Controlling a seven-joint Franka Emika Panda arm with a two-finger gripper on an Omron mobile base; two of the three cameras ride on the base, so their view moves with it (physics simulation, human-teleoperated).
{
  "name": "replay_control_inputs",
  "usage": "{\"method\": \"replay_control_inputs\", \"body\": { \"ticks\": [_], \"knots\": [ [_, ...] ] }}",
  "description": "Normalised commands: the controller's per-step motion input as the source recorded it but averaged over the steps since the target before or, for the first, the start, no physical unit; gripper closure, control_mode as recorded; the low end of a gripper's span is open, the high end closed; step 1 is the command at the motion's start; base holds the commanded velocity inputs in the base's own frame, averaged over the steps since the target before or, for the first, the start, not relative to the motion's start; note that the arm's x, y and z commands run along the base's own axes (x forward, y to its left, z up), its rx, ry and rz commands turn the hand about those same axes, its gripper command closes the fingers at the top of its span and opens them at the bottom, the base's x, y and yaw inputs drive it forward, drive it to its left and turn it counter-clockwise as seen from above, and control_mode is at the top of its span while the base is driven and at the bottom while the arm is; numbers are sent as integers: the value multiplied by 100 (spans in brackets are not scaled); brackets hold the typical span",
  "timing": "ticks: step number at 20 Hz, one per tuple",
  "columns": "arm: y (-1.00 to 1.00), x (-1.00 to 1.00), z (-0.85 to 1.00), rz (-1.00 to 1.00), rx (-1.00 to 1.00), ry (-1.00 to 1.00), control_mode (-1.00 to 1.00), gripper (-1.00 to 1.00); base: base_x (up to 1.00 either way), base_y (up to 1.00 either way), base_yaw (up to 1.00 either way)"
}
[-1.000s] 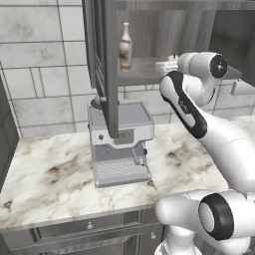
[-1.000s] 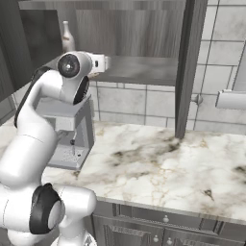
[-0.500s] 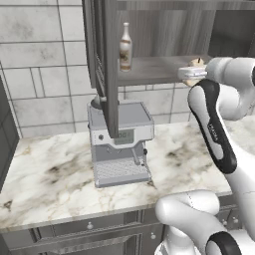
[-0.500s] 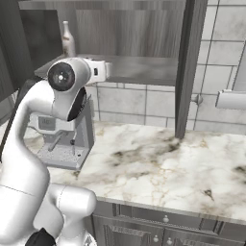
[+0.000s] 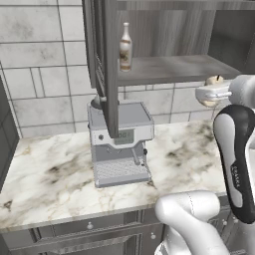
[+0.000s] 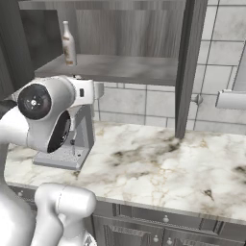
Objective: Get the candle and the liquor from the cabinet and move them to the dining counter.
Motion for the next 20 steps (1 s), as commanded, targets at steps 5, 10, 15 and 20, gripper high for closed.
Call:
{"method": "replay_control_inputs", "body": {
  "ticks": [5, 10, 15, 20],
  "knots": [
    [12, -98, -25, -2, 0, 3, -100, 100, 0, 0, 0],
    [11, -65, -51, 0, -7, 21, -100, 100, 0, 0, 0],
    [22, -19, -40, 6, -9, 10, -100, 100, 0, 0, 0],
    [20, -35, -31, -26, -3, 3, -100, 100, 0, 0, 0]
  ]
}}
